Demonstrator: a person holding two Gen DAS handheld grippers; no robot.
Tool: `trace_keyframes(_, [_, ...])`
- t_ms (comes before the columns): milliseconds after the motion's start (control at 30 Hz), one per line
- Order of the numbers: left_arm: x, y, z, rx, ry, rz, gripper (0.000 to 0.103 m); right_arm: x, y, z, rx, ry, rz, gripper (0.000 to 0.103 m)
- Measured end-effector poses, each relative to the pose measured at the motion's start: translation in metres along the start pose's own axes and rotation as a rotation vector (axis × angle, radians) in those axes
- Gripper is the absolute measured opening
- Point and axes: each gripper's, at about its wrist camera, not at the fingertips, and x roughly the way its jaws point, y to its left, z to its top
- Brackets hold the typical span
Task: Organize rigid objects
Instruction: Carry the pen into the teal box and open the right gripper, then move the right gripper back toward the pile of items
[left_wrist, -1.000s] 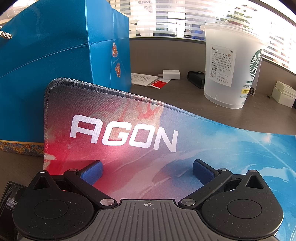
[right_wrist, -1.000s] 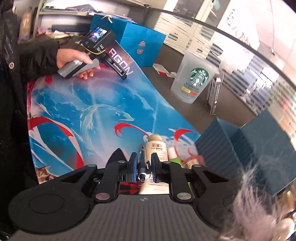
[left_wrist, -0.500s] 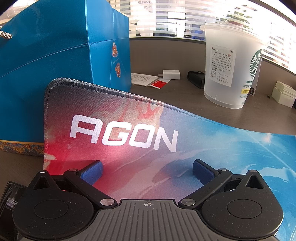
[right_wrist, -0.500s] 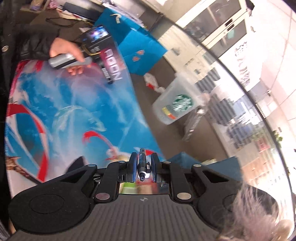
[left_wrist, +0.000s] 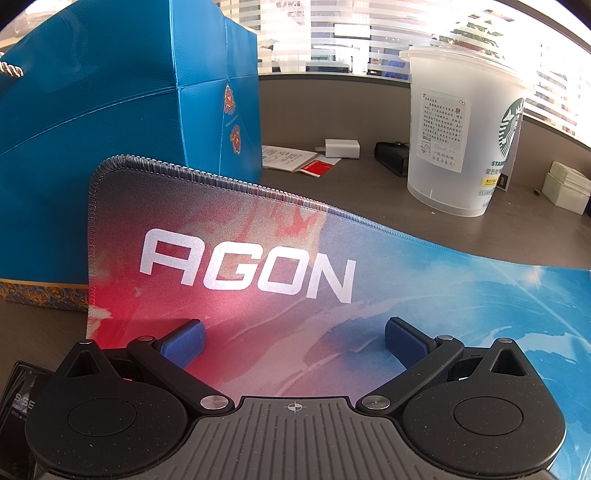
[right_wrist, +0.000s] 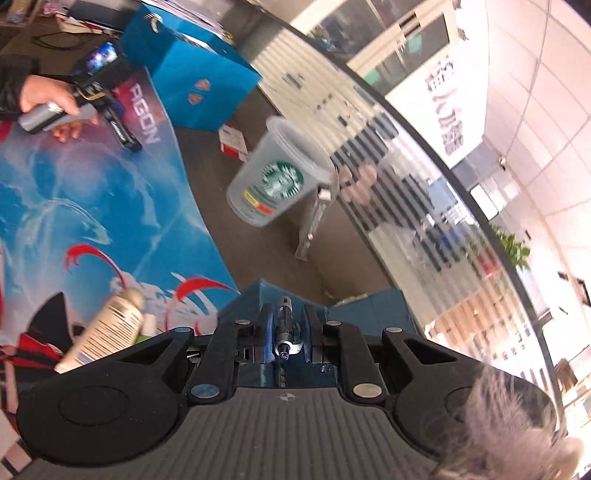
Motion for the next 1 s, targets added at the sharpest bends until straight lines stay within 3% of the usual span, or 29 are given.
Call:
trace_keyframes(567, [0.0, 0.0, 0.0, 0.0, 0.0, 0.001, 0.103, 0.098, -0.045, -0.052, 0.198, 0.092, 0.124, 0.014])
trace_keyframes(1000, [0.0, 0.0, 0.0, -0.001, 0.0, 0.001, 0.103, 0.143, -0.05, -0.049, 0.284, 0.06, 0.184, 0.018])
